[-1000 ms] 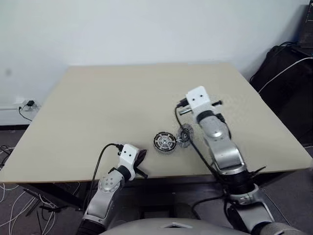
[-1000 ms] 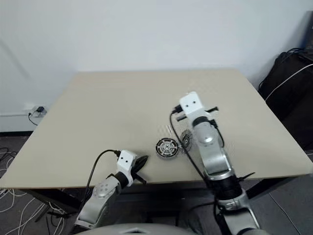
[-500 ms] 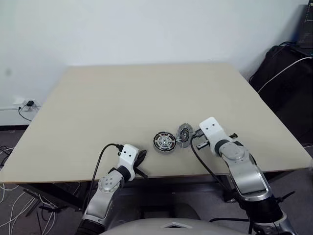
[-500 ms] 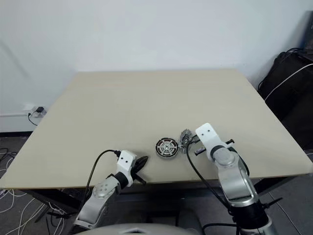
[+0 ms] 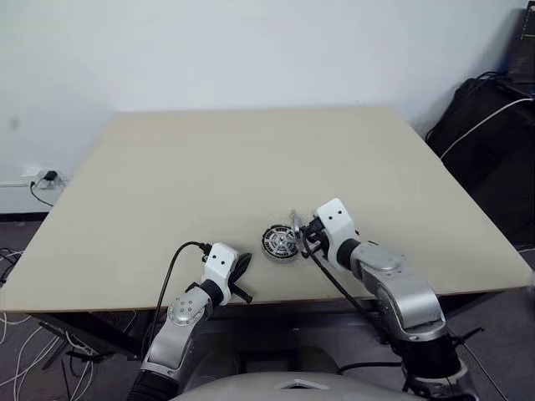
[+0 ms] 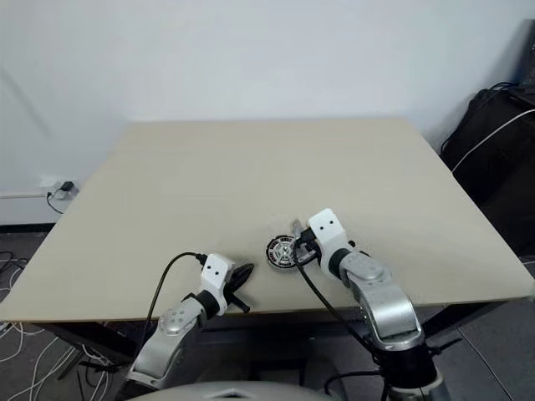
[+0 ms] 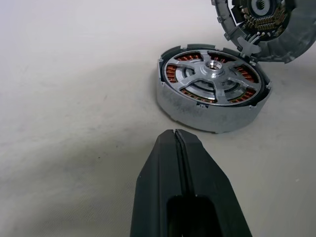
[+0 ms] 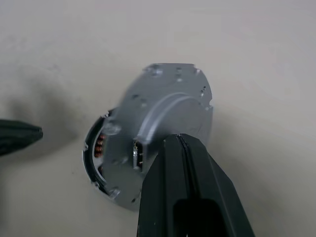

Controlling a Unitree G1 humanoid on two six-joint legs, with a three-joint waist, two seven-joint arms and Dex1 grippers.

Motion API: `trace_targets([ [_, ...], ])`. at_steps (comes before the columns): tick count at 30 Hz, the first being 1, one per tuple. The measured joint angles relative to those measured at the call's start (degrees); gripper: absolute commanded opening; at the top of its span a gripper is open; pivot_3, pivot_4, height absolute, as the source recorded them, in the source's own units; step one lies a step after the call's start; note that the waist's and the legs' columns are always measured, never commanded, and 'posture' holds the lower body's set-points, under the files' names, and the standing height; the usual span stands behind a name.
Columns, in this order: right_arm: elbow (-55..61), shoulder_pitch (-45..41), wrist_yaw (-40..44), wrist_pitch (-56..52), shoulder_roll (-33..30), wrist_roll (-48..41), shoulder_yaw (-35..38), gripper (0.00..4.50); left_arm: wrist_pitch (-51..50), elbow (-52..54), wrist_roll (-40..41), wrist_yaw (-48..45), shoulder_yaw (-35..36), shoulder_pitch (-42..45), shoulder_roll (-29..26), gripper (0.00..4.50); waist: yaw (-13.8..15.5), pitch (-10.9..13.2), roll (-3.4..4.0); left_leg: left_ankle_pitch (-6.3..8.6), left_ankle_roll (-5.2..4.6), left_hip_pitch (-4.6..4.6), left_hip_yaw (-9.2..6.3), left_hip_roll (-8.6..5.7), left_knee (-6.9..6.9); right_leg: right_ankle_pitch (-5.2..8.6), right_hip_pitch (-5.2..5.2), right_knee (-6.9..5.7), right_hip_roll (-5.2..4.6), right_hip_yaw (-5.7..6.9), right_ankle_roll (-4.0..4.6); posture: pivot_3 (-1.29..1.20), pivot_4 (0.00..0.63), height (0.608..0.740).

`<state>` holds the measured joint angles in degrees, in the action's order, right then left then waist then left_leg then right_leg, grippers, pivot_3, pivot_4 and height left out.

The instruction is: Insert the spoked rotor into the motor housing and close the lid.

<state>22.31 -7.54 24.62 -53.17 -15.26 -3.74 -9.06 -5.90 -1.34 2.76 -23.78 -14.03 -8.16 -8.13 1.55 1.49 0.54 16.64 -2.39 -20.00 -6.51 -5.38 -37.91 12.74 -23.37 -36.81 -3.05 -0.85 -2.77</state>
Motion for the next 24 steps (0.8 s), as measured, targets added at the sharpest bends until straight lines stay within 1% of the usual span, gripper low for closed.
trace_targets([
  [10, -14.8, -2.8, -0.7, 7.3, 4.8, -0.2, -3.0, 0.02, 0.0, -0.2, 0.0, 0.0, 0.4, 0.0, -0.3, 0.03, 0.0, 0.0, 0.01, 0.0, 0.0, 0.01, 0.01, -0.02, 0.02, -0.02, -0.02, -0.01, 0.02, 0.0, 0.03, 0.0, 0.0, 0.74],
  [15, -17.8, -3.6, -1.3, 10.1, 5.7, 0.1, -3.7, 0.02, 0.0, -0.2, 0.0, 0.1, 0.5, 0.0, -0.4, 0.03, 0.0, -0.1, 0.03, 0.0, 0.0, 0.08, 0.02, -0.02, 0.03, -0.02, 0.03, -0.01, 0.02, 0.01, 0.03, 0.0, 0.0, 0.74],
  [19, -17.8, -2.6, -1.0, 13.7, 4.9, 0.1, -4.0, 0.02, 0.0, -0.2, 0.0, 0.2, 0.5, -0.1, -0.4, 0.03, 0.0, -0.1, 0.03, 0.0, 0.0, 0.07, 0.02, -0.02, 0.02, -0.01, 0.03, -0.02, 0.02, 0.02, 0.02, 0.0, 0.0, 0.74],
  [22, -17.1, -2.0, 2.1, 19.5, 1.7, -0.1, -4.0, 0.02, 0.0, -0.1, 0.0, 0.2, 0.5, -0.2, -0.5, 0.03, 0.0, 0.0, 0.06, 0.0, -0.02, 0.05, 0.05, -0.05, 0.03, -0.01, 0.01, 0.0, 0.02, 0.02, 0.02, 0.0, 0.0, 0.74],
  [24, -16.7, -2.1, 4.2, 22.9, -0.5, -0.2, -3.9, 0.42, 0.0, -0.1, 0.0, 0.3, 0.5, -0.2, -0.5, 0.03, 0.0, 0.0, 0.04, 0.0, -0.02, 0.06, 0.05, -0.04, 0.03, -0.01, 0.02, 0.0, 0.02, 0.02, 0.01, 0.0, 0.0, 0.74],
])
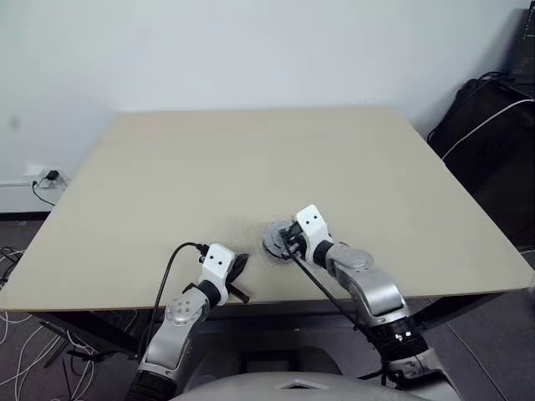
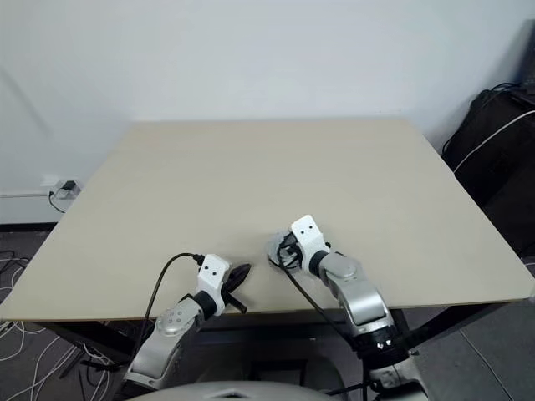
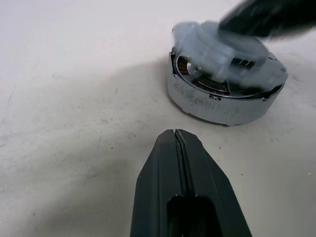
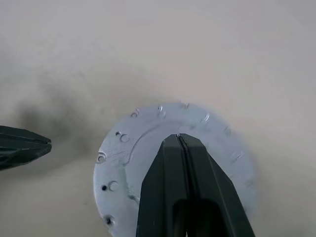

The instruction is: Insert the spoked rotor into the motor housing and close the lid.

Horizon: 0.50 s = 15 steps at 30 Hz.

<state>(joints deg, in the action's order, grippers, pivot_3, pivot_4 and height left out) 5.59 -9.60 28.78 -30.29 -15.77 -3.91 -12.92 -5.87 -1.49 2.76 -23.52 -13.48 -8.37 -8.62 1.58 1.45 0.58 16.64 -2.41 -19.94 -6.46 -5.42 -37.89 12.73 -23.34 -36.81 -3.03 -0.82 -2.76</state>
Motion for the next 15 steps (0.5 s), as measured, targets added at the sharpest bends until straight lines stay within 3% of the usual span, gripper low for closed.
trace_targets([
  [4, -1.0, -0.2, 3.7, 4.1, -2.2, -0.8, 0.0, 1.57, 0.0, 0.0, 0.0, 0.0, 0.0, 0.0, 0.0, 0.03, -0.1, 0.0, 0.0, -0.01, 0.0, 0.0, 0.0, 0.03, 0.0, 0.0, 0.0, -0.02, 0.01, -0.01, 0.01, 0.0, 0.0, 0.74],
  [12, -6.6, -1.9, 6.1, 7.4, -2.1, -1.1, -0.1, 4.31, -0.1, 0.1, 0.0, 0.2, 0.0, -0.1, 0.0, 0.03, 0.1, 0.0, -0.01, 0.0, -0.01, -0.01, 0.0, 0.02, 0.0, -0.01, 0.0, 0.0, 0.0, -0.03, 0.02, 0.0, 0.0, 0.74],
  [15, -8.2, -2.6, 6.4, 7.6, -1.7, -1.1, -0.2, 4.46, -0.2, 0.7, 0.0, 0.5, 0.0, -0.5, 0.0, 0.03, 0.1, 0.0, -0.01, 0.0, -0.01, 0.0, 0.0, 0.02, 0.0, -0.01, -0.01, -0.01, 0.0, -0.05, 0.03, 0.0, 0.0, 0.74],
])
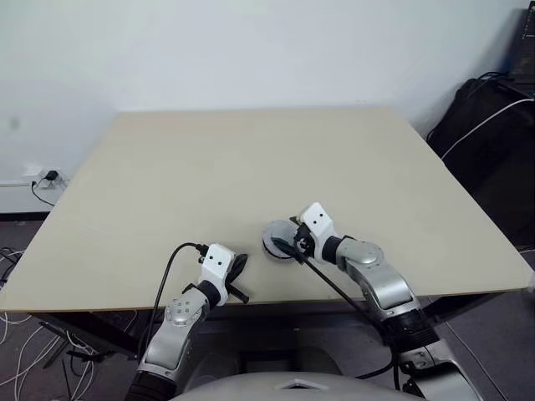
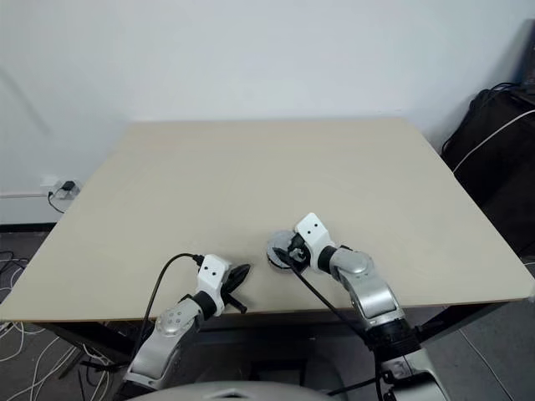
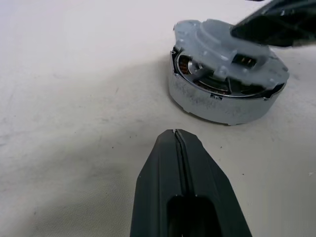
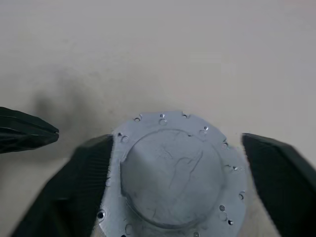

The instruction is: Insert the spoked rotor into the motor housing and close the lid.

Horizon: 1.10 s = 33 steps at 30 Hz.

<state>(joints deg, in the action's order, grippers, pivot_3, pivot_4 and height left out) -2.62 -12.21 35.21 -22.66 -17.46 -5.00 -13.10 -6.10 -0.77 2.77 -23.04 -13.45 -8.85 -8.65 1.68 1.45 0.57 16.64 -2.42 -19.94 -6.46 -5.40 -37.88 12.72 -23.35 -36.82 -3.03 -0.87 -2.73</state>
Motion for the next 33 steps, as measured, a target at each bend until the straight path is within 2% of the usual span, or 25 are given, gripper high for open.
trace_targets([
  [14, -5.8, -0.9, 2.0, 0.4, 1.1, 0.3, -0.6, 4.46, -0.7, 1.0, 0.1, 0.5, 0.4, -0.9, -0.5, 0.03, 0.0, 0.0, 0.0, 0.0, 0.0, 0.0, 0.0, 0.0, -0.01, -0.01, 0.01, -0.01, 0.0, -0.02, 0.01, 0.0, 0.0, 0.74],
  [17, -6.2, -0.9, 1.8, 0.8, 1.1, 0.5, -0.6, 3.89, -0.7, 0.9, 0.1, 0.5, 0.6, -0.9, -0.5, 0.03, 0.0, 0.0, 0.01, 0.0, 0.0, 0.01, 0.01, 0.0, -0.01, -0.01, 0.0, -0.01, 0.0, -0.01, 0.01, 0.0, 0.0, 0.74],
  [19, -6.2, -0.9, 1.2, 0.9, 1.1, 0.6, -0.6, 3.27, -0.6, 0.9, 0.1, 0.5, 0.6, -0.9, -0.4, 0.03, 0.0, 0.0, 0.01, 0.0, 0.0, 0.01, 0.0, 0.0, 0.0, -0.01, 0.0, -0.01, 0.0, -0.02, 0.01, 0.0, 0.0, 0.74],
  [33, -5.3, -0.9, 1.2, -0.5, 0.0, 0.9, -1.0, 3.25, 0.3, 0.3, 0.1, 0.5, 0.5, -0.7, -0.4, 0.03, 0.4, 0.0, 0.01, 0.0, 0.0, 0.01, 0.0, -0.02, -0.01, -0.01, 0.01, 0.0, -0.02, -0.02, 0.01, 0.0, 0.0, 0.74],
])
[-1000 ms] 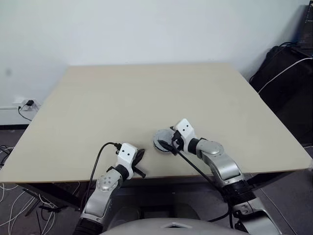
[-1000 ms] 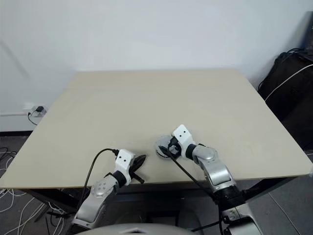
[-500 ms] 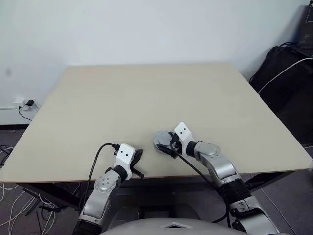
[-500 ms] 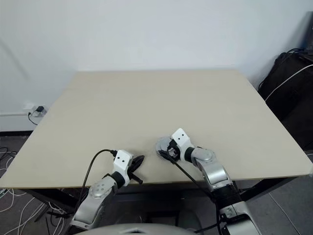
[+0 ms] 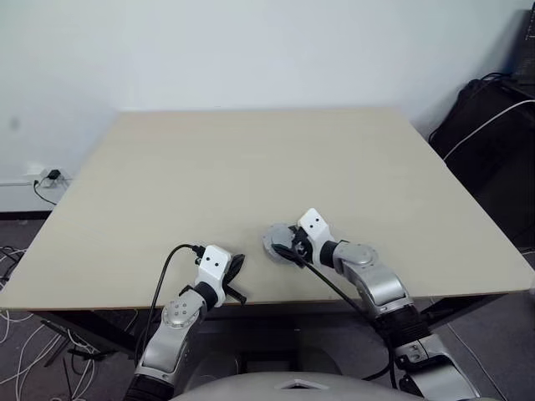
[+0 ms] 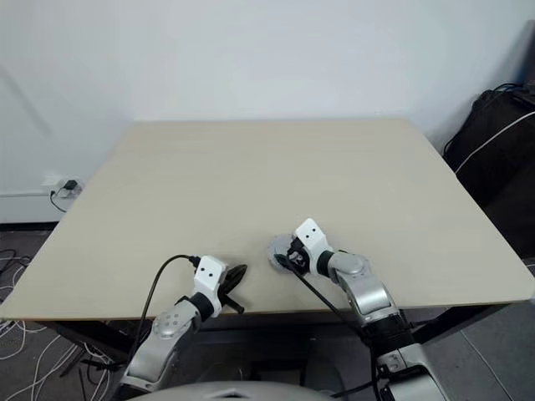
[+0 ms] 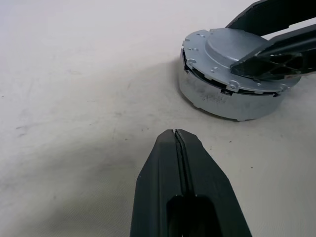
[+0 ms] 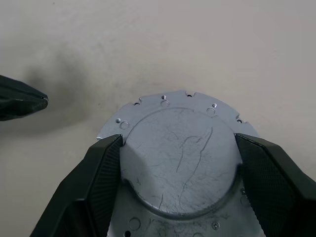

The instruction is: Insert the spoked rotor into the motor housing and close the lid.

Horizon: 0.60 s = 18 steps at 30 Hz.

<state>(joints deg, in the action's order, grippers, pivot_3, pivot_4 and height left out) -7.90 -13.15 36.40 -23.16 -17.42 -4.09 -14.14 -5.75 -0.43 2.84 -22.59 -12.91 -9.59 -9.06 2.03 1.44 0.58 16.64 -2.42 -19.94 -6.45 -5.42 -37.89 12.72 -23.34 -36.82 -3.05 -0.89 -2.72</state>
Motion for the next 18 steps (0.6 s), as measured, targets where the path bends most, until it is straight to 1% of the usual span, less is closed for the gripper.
trace_targets([
  [9, -0.2, 0.0, -2.2, -0.1, 1.3, 1.0, -0.2, 3.25, -0.2, 0.0, 0.0, 0.1, 0.0, -0.2, 0.0, 0.03, 0.0, 0.0, 0.0, -0.01, 0.01, 0.01, 0.0, 0.01, -0.01, 0.0, 0.0, -0.02, 0.01, 0.0, 0.0, 0.0, 0.0, 0.74],
  [18, -0.1, -2.1, -2.6, -1.3, 0.0, 3.8, -3.5, 3.25, -1.1, 0.5, 0.0, 0.1, -0.1, -0.2, 0.2, 0.03, -0.1, -0.1, 0.11, 0.0, 0.01, 0.32, 0.02, 0.01, -0.02, 0.01, 0.36, 0.0, 0.01, 0.04, -0.03, 0.0, 0.0, 0.74],
])
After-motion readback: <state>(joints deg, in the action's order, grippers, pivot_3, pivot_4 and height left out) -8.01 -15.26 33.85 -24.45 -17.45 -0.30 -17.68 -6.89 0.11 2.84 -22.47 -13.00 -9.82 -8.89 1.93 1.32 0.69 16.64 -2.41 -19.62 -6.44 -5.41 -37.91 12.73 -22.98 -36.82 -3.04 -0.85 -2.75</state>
